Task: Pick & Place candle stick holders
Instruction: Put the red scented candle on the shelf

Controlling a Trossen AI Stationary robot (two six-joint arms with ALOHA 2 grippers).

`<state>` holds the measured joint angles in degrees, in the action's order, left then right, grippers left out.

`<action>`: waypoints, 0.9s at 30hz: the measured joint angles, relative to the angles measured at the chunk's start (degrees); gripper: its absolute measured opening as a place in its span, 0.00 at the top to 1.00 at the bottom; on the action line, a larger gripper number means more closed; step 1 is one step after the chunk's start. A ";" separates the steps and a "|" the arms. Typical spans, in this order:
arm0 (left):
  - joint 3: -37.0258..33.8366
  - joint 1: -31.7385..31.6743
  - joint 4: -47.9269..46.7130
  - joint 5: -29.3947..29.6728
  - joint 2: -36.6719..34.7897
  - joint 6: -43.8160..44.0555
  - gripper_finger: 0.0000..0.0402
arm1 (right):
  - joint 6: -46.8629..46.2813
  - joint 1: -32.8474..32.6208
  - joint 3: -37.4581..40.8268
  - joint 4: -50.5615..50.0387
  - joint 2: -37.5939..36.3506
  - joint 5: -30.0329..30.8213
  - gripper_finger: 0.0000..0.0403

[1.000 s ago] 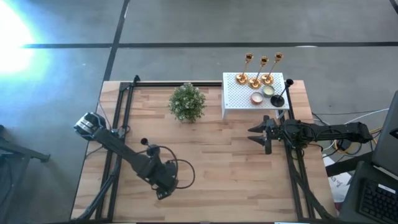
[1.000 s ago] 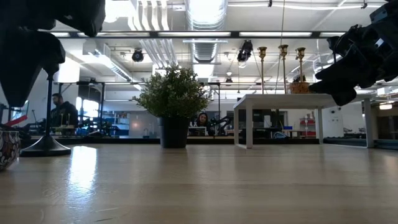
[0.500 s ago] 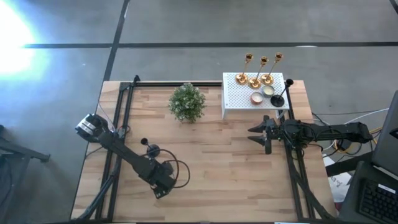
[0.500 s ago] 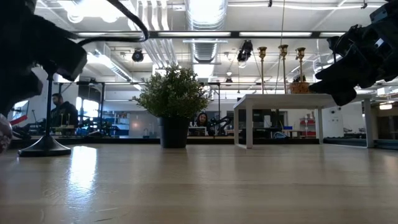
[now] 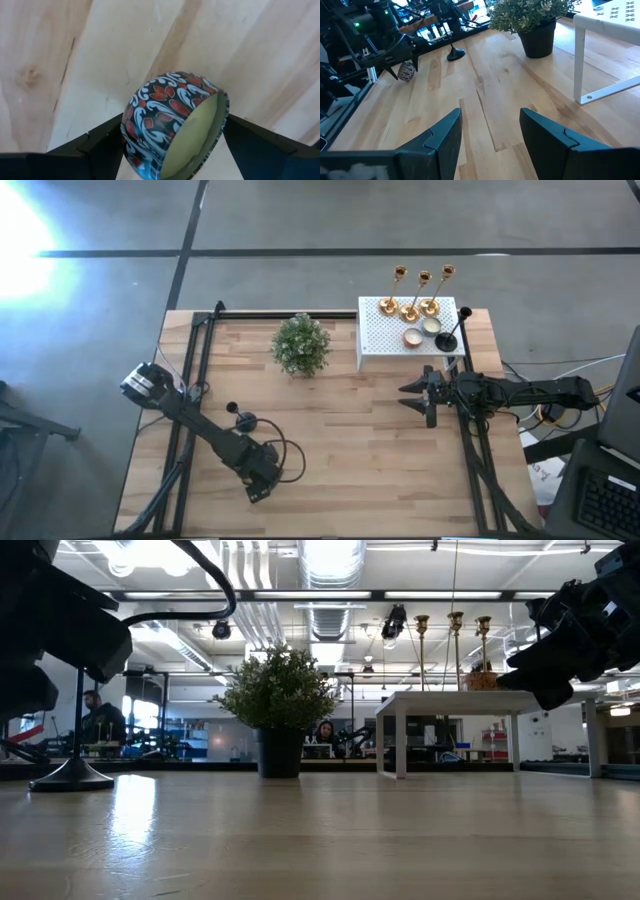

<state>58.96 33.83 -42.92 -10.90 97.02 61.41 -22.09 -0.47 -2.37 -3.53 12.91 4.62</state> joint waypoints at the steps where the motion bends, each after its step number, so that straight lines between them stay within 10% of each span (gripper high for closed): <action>1: 0.00 -0.03 -0.03 -0.08 -0.16 0.03 0.21 | 0.00 0.00 0.00 0.00 0.00 0.00 0.52; 27: 2.64 -2.02 -8.13 2.17 -0.94 -1.02 0.21 | 0.00 0.00 0.00 0.75 0.00 -0.02 0.52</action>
<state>61.60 31.81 -51.05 -8.73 96.07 60.39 -22.09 -0.47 -2.37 -2.78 12.90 4.60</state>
